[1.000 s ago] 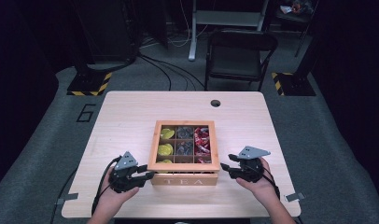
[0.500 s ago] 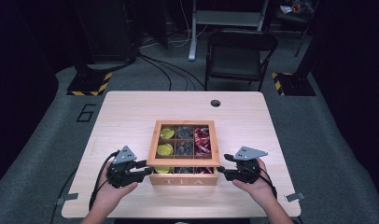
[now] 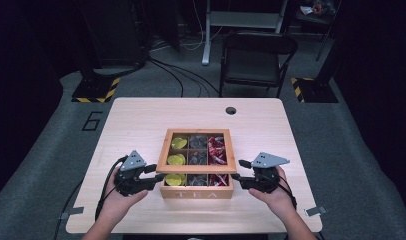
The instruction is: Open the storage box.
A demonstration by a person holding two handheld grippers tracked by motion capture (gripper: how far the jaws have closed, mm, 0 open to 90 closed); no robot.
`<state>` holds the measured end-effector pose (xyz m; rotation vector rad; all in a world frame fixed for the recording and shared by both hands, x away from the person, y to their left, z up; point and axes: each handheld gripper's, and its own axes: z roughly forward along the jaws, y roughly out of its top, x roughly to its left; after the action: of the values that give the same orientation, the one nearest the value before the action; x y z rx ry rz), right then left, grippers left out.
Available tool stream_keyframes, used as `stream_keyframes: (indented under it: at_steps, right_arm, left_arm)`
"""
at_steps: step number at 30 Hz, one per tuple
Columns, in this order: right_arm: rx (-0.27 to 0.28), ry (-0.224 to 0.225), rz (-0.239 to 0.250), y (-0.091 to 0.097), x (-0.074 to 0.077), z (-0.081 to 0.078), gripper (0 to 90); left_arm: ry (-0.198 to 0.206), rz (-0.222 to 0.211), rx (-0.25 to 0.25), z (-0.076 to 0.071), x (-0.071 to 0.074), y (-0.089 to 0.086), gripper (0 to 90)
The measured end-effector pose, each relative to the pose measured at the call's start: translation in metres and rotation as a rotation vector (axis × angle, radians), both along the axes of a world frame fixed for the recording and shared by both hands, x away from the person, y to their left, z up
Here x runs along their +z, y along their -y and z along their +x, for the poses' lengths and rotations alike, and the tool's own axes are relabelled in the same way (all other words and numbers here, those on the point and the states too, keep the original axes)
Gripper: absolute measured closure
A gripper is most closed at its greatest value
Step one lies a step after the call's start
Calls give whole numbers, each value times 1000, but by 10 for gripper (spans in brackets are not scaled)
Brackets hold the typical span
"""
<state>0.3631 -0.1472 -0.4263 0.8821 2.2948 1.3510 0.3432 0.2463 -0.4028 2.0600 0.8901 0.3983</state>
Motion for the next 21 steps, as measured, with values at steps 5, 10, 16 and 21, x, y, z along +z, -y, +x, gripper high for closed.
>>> stream_keyframes:
  at_steps: [5, 10, 16, 21]
  right_arm:
    - [2, 3, 7, 0, 8, 3, 446]
    - [10, 0, 18, 1, 17, 8, 445]
    - [21, -2, 4, 1, 27, 13, 436]
    - [33, 0, 5, 1, 33, 19, 431]
  left_arm:
    - [38, 4, -7, 4, 6, 1, 501]
    - [62, 1, -10, 7, 13, 1, 496]
    - [68, 1, -11, 11, 21, 0, 500]
    - [74, 7, -20, 15, 28, 0, 502]
